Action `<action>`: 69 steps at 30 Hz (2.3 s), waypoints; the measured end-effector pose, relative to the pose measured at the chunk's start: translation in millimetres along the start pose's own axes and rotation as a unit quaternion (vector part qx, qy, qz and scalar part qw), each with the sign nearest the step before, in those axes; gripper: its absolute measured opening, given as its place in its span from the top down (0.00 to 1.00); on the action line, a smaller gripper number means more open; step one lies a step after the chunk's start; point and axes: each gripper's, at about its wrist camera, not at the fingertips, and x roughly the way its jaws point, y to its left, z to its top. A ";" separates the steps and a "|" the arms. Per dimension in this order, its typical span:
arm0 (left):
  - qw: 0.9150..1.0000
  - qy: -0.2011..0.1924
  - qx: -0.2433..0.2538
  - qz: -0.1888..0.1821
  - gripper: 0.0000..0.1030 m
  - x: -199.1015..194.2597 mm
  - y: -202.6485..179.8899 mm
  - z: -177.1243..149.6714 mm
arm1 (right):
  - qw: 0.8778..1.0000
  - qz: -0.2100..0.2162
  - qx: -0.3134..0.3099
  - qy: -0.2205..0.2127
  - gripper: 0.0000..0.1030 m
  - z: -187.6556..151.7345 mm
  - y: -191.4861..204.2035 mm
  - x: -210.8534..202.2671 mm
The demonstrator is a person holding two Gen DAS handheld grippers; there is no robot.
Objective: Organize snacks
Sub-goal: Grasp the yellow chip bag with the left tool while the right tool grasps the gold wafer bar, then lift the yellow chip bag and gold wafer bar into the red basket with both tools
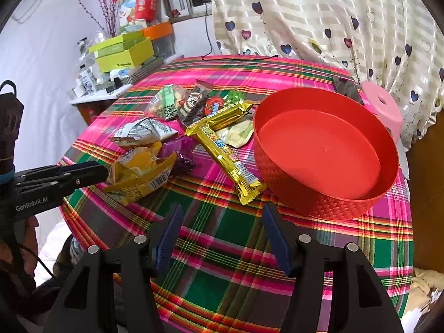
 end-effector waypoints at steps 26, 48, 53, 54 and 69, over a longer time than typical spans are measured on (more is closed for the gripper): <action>0.999 0.018 0.018 -0.037 0.46 35.7 20.5 10.9 | 0.999 0.012 -0.026 0.024 0.42 17.8 1.5 36.2; 0.998 0.033 0.040 -0.044 0.40 56.8 13.6 11.6 | 0.998 0.021 -0.046 0.033 0.42 27.4 8.9 54.7; 0.998 0.031 0.039 -0.044 0.40 56.2 13.5 11.5 | 0.998 0.020 -0.046 0.032 0.42 27.5 9.6 55.6; 0.998 0.031 0.039 -0.044 0.40 56.3 13.6 11.5 | 0.998 0.020 -0.047 0.031 0.42 27.9 9.7 55.6; 0.997 0.015 0.027 -0.064 0.56 52.2 27.1 9.2 | 0.997 0.011 -0.067 0.034 0.42 38.8 18.6 63.0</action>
